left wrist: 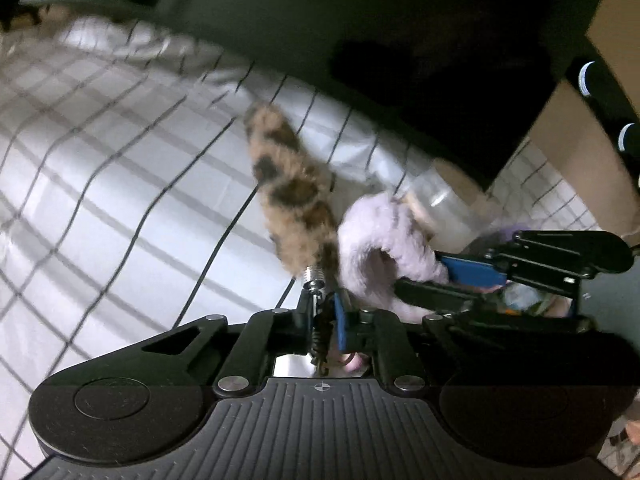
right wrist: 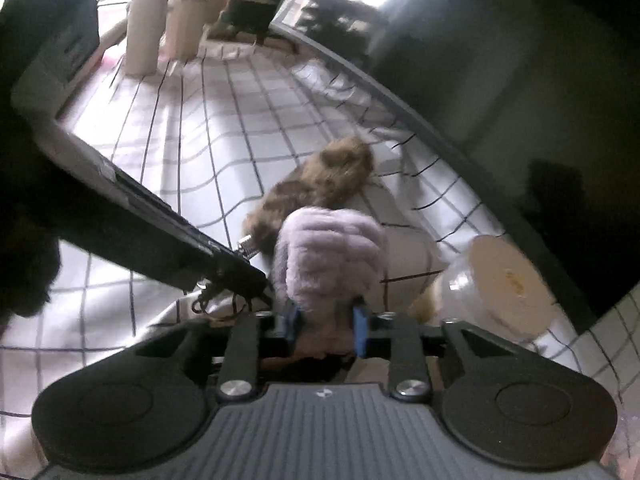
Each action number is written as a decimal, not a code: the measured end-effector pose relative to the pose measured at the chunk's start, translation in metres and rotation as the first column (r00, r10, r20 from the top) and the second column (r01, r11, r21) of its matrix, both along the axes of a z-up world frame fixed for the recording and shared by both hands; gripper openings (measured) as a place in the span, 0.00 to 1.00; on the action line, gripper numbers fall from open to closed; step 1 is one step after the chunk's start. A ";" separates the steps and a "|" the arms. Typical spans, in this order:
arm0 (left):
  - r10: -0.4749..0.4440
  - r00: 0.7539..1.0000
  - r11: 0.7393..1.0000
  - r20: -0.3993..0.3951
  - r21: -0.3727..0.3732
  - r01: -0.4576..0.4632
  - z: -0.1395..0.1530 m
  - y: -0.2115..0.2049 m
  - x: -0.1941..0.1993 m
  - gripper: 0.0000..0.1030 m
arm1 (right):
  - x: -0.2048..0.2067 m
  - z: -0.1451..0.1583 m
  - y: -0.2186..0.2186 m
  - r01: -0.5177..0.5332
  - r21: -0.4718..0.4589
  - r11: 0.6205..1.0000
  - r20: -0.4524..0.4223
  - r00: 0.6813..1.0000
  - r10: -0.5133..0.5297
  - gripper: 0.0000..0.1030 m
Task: Organize soft objects
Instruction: 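Grasp the lavender fluffy item with the right tool while the left tool grasps the black cord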
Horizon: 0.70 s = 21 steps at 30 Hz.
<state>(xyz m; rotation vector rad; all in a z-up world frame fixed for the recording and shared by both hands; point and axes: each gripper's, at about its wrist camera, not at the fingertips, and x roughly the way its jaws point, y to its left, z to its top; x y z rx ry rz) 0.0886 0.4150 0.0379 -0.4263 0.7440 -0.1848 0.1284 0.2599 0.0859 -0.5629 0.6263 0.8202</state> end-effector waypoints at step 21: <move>-0.104 0.886 0.972 0.453 0.236 -0.006 0.236 -0.014 0.003 0.11 | 0.019 0.186 -0.133 0.371 0.442 0.817 -0.057 0.920 -0.387 0.15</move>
